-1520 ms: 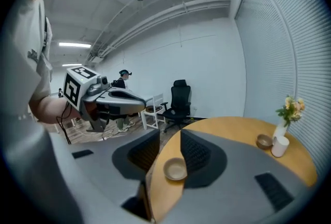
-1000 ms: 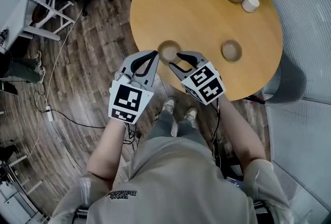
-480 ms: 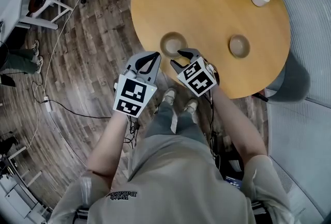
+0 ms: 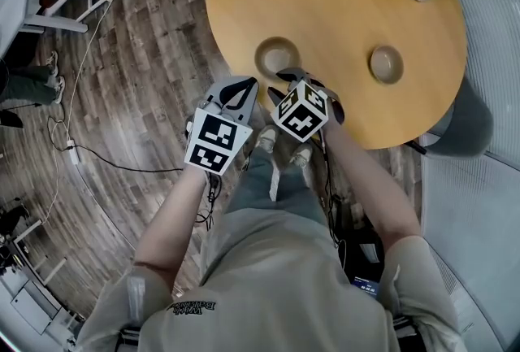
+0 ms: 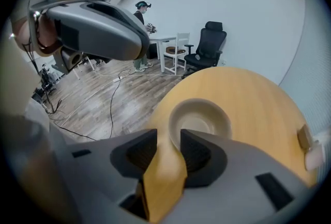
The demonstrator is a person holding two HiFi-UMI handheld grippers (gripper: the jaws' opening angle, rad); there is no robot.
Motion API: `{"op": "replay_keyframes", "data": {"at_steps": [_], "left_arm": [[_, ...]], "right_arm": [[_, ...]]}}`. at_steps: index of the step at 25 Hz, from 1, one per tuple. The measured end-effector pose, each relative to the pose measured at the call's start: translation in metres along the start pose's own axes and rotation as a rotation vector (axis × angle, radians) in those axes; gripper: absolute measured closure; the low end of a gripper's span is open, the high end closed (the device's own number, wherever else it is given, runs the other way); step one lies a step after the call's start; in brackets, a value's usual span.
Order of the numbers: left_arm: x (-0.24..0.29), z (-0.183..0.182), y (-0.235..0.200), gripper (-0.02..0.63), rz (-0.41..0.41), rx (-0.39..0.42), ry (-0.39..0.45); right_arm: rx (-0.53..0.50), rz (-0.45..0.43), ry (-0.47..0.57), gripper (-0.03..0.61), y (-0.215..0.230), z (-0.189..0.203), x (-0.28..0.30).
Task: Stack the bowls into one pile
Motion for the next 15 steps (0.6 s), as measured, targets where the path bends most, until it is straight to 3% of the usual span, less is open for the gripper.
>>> {"op": "replay_keyframes", "data": {"at_steps": [9, 15], "left_arm": [[0.012, 0.019, 0.003, 0.595, 0.04, -0.02, -0.057], [0.01, 0.027, 0.003, 0.595, 0.035, -0.032, -0.057]], "right_arm": [[-0.075, 0.034, -0.047, 0.465, 0.0, 0.003, 0.022], [-0.113, 0.072, -0.025, 0.535, -0.001, 0.003, 0.024]]}}
Point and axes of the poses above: the fingertips, and each gripper's own axes: x forward along the fingers, y to its right, z out of its underside, the point moved 10 cm from there along -x, backward along the fingers, and after that the axes turned 1 degree about -y, right-handed, at the moved point
